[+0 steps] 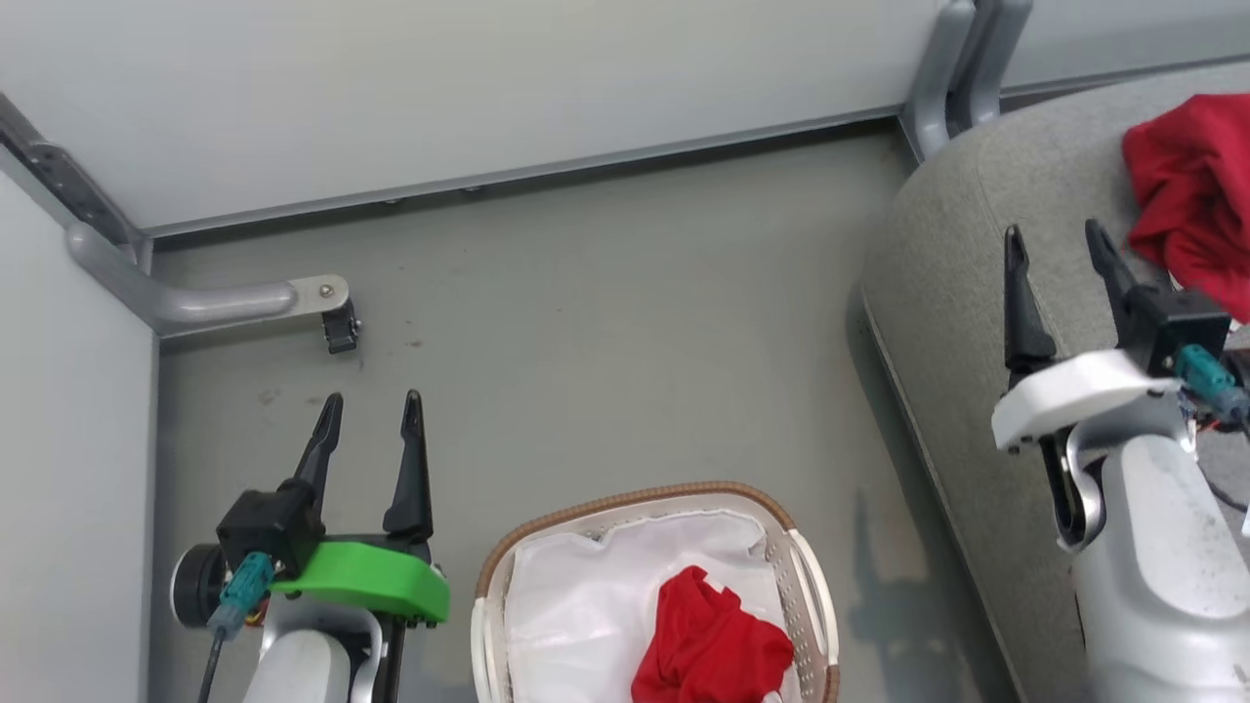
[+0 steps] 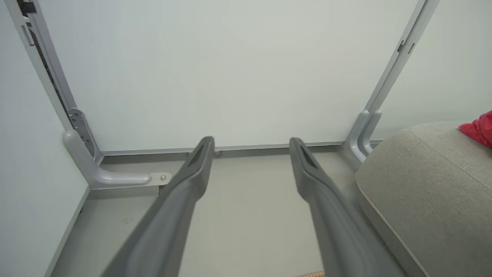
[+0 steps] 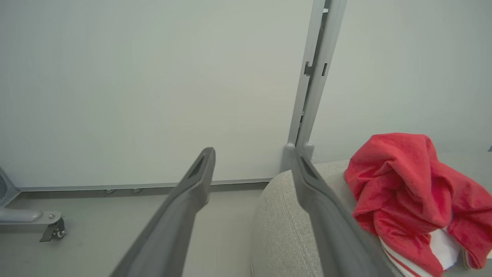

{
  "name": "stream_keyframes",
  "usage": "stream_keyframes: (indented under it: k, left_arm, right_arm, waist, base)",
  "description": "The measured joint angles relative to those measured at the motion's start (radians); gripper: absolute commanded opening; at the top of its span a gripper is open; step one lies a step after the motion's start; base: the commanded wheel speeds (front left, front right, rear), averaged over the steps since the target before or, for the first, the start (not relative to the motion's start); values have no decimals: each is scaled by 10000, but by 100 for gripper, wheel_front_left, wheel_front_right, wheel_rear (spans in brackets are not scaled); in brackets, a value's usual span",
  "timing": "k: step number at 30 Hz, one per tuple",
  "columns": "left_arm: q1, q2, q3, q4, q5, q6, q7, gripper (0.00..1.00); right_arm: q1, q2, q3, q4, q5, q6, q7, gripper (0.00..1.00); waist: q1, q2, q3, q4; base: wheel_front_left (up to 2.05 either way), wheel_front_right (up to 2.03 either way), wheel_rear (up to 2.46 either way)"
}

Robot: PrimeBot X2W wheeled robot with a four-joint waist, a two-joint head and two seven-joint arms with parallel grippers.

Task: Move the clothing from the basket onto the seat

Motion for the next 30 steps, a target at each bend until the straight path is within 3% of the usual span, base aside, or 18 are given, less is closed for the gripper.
stream_keyframes:
  k: [14, 30]
  left_arm:
    - [1681, -19, 127, -6, -593, 232, -2, 100]
    - [1932, -21, -56, 23, -690, 343, -2, 100]
  right_arm:
    - [3097, 144, 1476, -1223, 1730, -2, 0, 100]
    - [3819, 140, 1613, -1162, 2136, -2, 0, 100]
  waist:
    - [0, 0, -1481, 754]
    - [0, 0, -1814, 834]
  base:
    - [0, 0, 0]
    - [0, 0, 0]
